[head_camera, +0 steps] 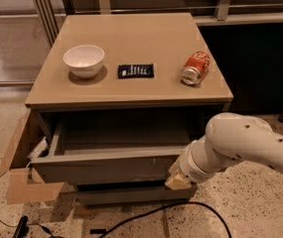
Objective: Close top drawer
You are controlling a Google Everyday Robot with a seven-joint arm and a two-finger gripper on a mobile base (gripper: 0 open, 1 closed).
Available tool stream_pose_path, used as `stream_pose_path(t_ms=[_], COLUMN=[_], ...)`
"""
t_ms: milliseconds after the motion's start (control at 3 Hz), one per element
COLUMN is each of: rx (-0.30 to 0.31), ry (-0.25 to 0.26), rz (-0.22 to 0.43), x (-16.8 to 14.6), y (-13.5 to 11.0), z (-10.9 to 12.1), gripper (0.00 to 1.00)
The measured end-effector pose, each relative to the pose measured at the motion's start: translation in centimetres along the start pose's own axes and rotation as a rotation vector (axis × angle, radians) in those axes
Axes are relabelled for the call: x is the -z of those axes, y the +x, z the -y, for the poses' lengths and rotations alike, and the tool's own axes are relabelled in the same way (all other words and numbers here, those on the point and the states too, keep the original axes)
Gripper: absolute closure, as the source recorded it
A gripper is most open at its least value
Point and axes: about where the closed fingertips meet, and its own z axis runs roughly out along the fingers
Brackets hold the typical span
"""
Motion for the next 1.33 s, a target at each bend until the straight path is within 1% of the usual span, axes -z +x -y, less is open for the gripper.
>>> stream_pose_path(t_ms=[333,667,1000,1333], rx=[0.054,0.055,0.111,0.148], ry=[-0.040,-0.040,0.000,0.039], rz=[-0.004,-0.004,-0.013,-0.005], x=[-1.8,-1.8,-4.3,-5.9], y=[-1.7,-1.6,-5.4,-7.8], z=[0.3,0.2,2.8,4.4], gripper=[0.09,0.00,0.00,0.00])
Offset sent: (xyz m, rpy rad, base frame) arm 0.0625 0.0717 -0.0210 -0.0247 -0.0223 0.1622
